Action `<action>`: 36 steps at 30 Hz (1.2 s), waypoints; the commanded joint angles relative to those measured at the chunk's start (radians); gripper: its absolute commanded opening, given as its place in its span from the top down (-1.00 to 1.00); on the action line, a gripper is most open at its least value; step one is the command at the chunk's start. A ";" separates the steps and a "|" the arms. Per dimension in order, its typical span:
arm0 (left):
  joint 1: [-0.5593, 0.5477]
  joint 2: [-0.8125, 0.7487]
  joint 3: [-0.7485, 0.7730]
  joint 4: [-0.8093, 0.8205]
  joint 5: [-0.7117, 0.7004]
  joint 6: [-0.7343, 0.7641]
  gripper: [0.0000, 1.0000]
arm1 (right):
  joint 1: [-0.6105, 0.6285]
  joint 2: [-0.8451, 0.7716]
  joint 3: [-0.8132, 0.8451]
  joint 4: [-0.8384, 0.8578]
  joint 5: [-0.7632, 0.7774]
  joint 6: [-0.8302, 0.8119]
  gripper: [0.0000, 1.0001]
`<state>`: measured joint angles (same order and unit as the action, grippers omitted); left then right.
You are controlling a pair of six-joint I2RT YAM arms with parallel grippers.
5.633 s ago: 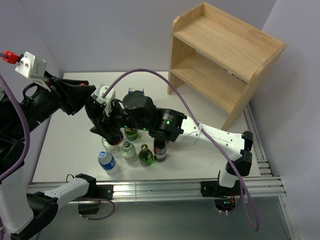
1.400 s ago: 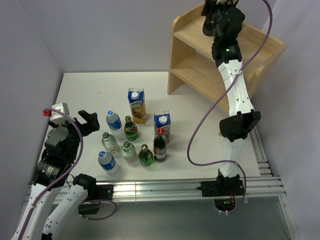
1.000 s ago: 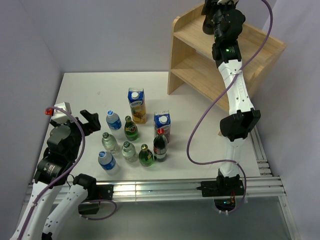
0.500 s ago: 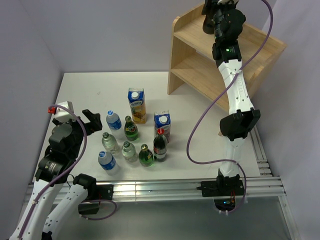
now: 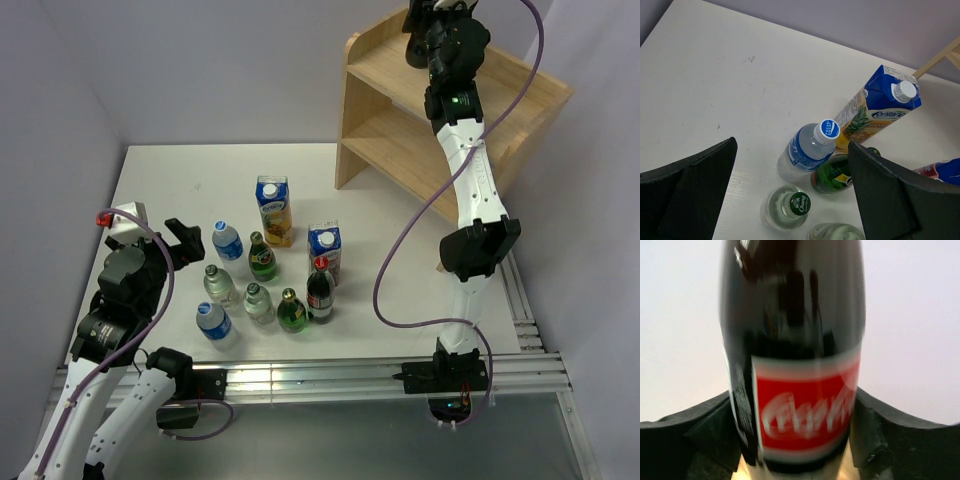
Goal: Place and organize the beverage onto the shelf
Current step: Place the drink on the shelf.
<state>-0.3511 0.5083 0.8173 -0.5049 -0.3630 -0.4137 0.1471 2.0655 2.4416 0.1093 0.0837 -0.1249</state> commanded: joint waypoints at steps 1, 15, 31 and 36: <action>-0.002 -0.002 0.000 0.042 0.007 -0.010 -0.99 | -0.021 0.036 -0.012 -0.145 0.002 -0.024 -0.54; -0.002 -0.004 -0.001 0.043 0.012 -0.008 -0.99 | -0.020 -0.073 -0.111 -0.115 0.004 -0.021 -0.77; -0.002 0.012 0.006 0.040 0.016 -0.013 -0.99 | -0.020 -0.214 -0.236 -0.132 -0.004 0.024 -0.94; -0.002 0.018 0.011 0.040 0.016 -0.013 -0.99 | -0.018 -0.281 -0.285 -0.160 -0.027 0.028 -0.97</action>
<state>-0.3511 0.5175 0.8173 -0.5045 -0.3622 -0.4137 0.1322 1.8755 2.1811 -0.0475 0.0761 -0.1089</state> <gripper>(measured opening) 0.995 0.985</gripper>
